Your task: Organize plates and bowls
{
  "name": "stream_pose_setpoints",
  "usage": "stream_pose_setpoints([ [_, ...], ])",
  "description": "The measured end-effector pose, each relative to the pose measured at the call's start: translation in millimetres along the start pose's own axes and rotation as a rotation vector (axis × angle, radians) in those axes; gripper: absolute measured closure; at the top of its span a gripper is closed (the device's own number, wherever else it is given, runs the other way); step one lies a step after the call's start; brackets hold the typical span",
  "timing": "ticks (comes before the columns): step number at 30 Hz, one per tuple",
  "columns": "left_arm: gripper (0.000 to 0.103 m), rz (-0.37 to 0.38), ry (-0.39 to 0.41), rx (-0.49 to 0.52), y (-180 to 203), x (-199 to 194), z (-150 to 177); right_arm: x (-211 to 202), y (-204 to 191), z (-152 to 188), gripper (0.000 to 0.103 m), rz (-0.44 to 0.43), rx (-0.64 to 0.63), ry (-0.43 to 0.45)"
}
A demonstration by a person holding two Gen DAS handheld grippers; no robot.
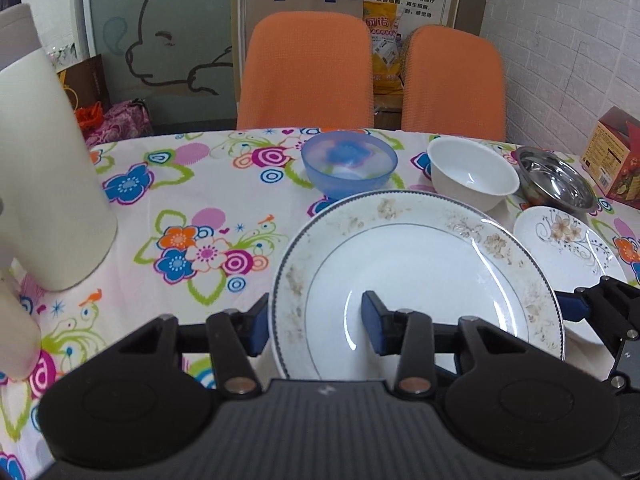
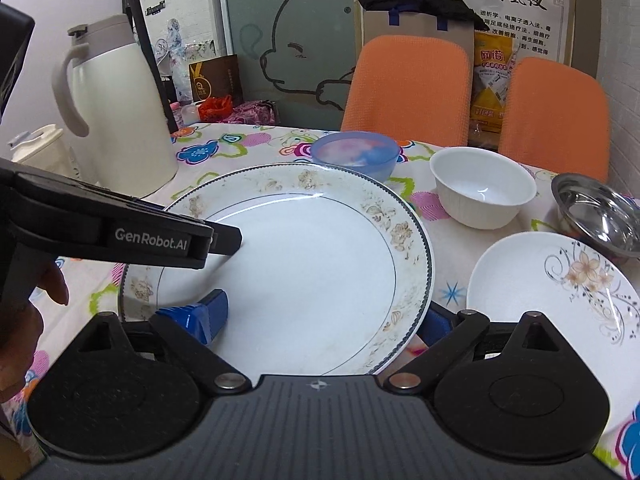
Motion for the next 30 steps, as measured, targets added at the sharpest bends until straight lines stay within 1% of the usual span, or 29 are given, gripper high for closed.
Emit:
stream_pose_setpoints([
  [5,0.061,-0.005,0.003,-0.009,8.6,-29.8,46.9,-25.3,-19.4,33.5,0.019,-0.016,0.017,0.0],
  [9,0.061,-0.02,0.005,-0.017,11.5,-47.0,82.9,-35.9,-33.6,57.9,0.019,-0.024,0.009,-0.01],
  [13,0.061,-0.029,-0.008,-0.039,9.4,-50.6,108.6,-36.6,-43.6,75.0,0.018,-0.029,0.001,-0.029],
  [14,0.061,-0.023,-0.018,-0.049,8.5,-48.5,113.2,-36.7,-44.4,76.4,0.018,-0.021,-0.008,-0.021],
  [17,0.061,0.02,-0.037,-0.084,6.3,-43.6,119.9,-37.1,-43.8,78.8,0.018,-0.008,-0.01,-0.015],
  [19,0.062,0.024,-0.039,-0.088,6.2,-41.8,121.8,-36.9,-43.3,78.8,0.018,-0.008,-0.009,-0.009],
  [21,0.062,0.018,-0.028,-0.068,7.7,-40.9,122.7,-35.0,-44.1,78.8,0.018,0.006,-0.021,-0.009],
  [24,0.062,0.008,-0.003,-0.058,7.9,-44.3,120.5,-34.1,-44.2,79.6,0.018,0.004,-0.031,-0.005],
  [26,0.062,0.021,0.019,-0.065,5.9,-50.7,116.9,-33.5,-40.4,79.3,0.019,0.014,-0.029,-0.007],
  [27,0.06,0.028,0.031,-0.072,4.2,-54.8,114.9,-33.4,-35.5,78.6,0.019,0.024,-0.013,-0.005],
  [28,0.055,0.028,0.044,-0.079,1.9,-58.6,112.9,-34.3,-30.0,77.8,0.019,0.035,0.002,0.003],
  [30,0.052,0.015,0.07,-0.092,-4.1,-67.0,108.9,-39.7,-20.0,75.0,0.019,0.056,0.036,0.028],
])
Point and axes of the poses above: each gripper's, at about its wrist camera, not at the fingertips, and x roughly the way its jaws point, y to its right, z to its underside, the point moved 10 cm from there along x, roughly the way its jaws point, and after that the axes turned 10 degrees about -y, right-handed, at the moved point
